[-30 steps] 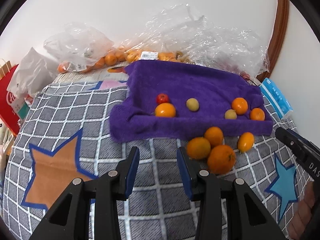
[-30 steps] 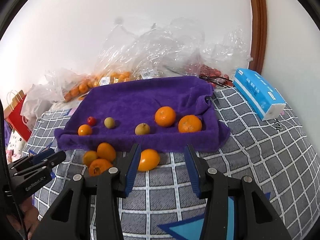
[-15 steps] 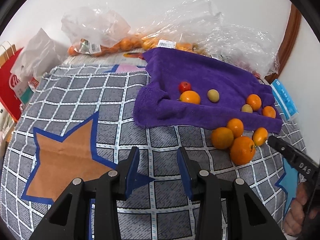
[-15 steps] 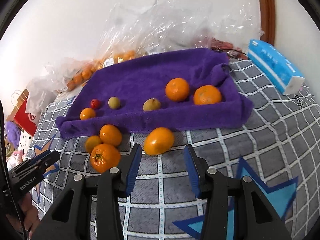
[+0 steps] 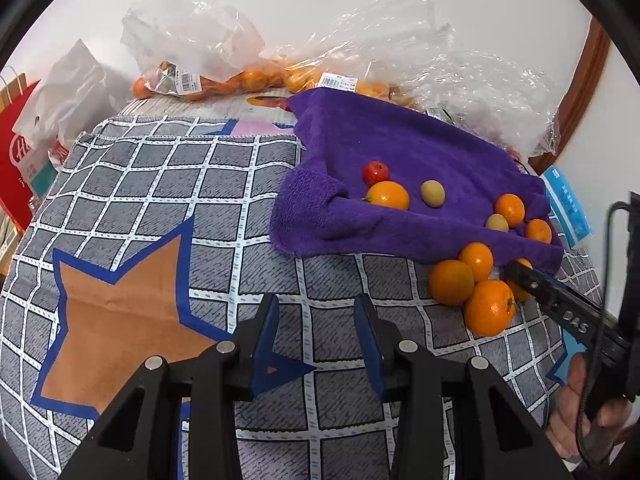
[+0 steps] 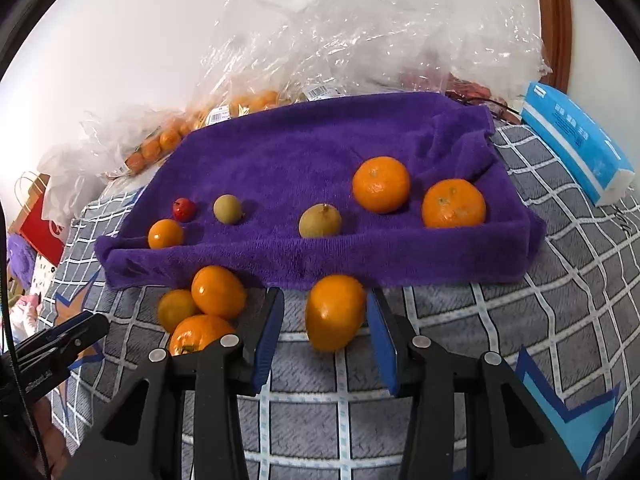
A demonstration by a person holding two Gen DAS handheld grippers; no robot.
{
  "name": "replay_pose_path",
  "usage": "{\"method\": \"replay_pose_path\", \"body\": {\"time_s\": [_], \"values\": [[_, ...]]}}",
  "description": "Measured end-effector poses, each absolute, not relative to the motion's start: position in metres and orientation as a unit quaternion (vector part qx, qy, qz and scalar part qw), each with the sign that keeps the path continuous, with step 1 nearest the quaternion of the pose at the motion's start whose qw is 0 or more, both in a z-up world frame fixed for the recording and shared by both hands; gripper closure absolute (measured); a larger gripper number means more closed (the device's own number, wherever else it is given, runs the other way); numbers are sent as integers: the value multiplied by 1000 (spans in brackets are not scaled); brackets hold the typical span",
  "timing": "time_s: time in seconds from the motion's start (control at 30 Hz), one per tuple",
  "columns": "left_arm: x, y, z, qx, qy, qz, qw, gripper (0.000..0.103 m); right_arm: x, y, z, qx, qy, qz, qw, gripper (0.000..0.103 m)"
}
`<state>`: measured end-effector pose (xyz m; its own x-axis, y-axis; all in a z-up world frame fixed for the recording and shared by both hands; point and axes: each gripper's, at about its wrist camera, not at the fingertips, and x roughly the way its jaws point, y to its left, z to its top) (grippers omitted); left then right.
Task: Organize fruits
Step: 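Move the right tool onto a bright orange while the left tool reaches another orange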
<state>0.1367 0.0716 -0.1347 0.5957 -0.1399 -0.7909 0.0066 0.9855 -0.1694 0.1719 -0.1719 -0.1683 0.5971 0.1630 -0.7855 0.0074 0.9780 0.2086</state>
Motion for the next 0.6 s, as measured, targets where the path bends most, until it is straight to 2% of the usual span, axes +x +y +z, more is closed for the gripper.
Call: {"method": "replay_pose_path", "body": {"time_s": [0.1,0.13,0.6], "values": [[136,71,-135,-73,446,-41,891,66,178,-170,-178,89,464,36,881,65],[136,71,-135,-75,445,-45,891,66,176,-170,-176,85,454,31,886,71],[148,19,-142,-34,458,-114,881,66,146,-201,-173,55,441,18,896,71]]}}
